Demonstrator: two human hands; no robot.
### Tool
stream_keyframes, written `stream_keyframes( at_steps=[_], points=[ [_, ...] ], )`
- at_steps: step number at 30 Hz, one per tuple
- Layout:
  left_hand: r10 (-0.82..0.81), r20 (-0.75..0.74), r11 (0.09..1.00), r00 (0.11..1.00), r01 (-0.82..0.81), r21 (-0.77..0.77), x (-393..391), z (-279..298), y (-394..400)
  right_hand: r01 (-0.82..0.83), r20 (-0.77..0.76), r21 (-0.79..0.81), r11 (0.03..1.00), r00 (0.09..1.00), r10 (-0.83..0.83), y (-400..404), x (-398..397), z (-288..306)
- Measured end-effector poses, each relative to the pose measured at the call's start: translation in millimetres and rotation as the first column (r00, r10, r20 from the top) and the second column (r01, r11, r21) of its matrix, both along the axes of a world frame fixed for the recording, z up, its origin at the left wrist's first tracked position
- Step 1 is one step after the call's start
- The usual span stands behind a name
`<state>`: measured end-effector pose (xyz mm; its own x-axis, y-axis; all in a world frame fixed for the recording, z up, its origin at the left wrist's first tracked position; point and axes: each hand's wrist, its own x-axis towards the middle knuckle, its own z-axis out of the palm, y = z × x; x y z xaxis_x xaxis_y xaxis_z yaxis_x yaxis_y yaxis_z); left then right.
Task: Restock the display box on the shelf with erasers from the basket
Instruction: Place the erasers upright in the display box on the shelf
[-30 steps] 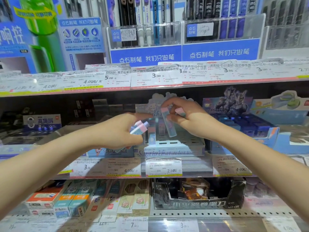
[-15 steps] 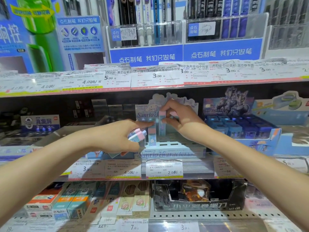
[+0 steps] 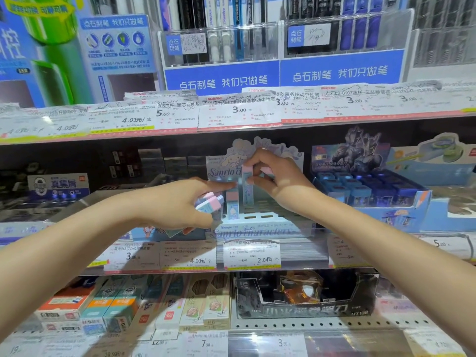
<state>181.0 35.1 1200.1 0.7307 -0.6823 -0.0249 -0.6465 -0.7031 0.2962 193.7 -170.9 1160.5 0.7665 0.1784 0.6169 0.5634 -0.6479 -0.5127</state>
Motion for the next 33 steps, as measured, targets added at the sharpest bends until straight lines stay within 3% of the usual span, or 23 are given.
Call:
stream_keyframes(
  at_steps=[4,8,14,21,23,25,28,31,33],
  points=[
    [0.001,0.008,1.000,1.000,-0.001,-0.008,-1,1,-1,-0.008,-0.023,0.041,0.999,1.000,0.009,-2,-2,2],
    [-0.015,0.012,1.000,1.000,0.015,-0.006,0,0,1,0.024,-0.110,-0.027,0.999,0.994,-0.027,-1,-6,-4],
    [-0.043,0.025,0.999,0.999,0.043,0.014,-3,3,-2,0.073,0.050,-0.042,0.996,0.996,-0.071,-2,-3,-3],
    [-0.020,0.015,0.999,1.000,0.021,-0.032,2,-2,0,0.075,-0.032,-0.069,0.995,0.996,-0.077,0,-5,-1],
    [-0.012,0.013,1.000,1.000,0.012,-0.025,3,-3,2,0.061,-0.144,0.007,0.998,0.988,-0.060,1,-8,3],
    [0.022,0.013,0.998,1.000,-0.021,-0.052,4,-6,4,0.012,-0.280,0.230,0.973,0.958,0.055,3,-15,8],
    [0.088,0.077,0.978,0.993,-0.071,-0.194,2,-13,4,-0.119,-0.333,0.637,0.762,0.848,0.411,6,-26,12],
    [0.156,0.142,0.903,0.978,-0.083,-0.421,-2,-16,-2,-0.183,-0.284,0.766,0.616,0.763,0.580,8,-31,10],
    [0.127,0.067,0.830,0.990,-0.069,-0.553,-8,-15,-8,-0.193,-0.273,0.756,0.626,0.775,0.570,9,-32,9]
  ],
)
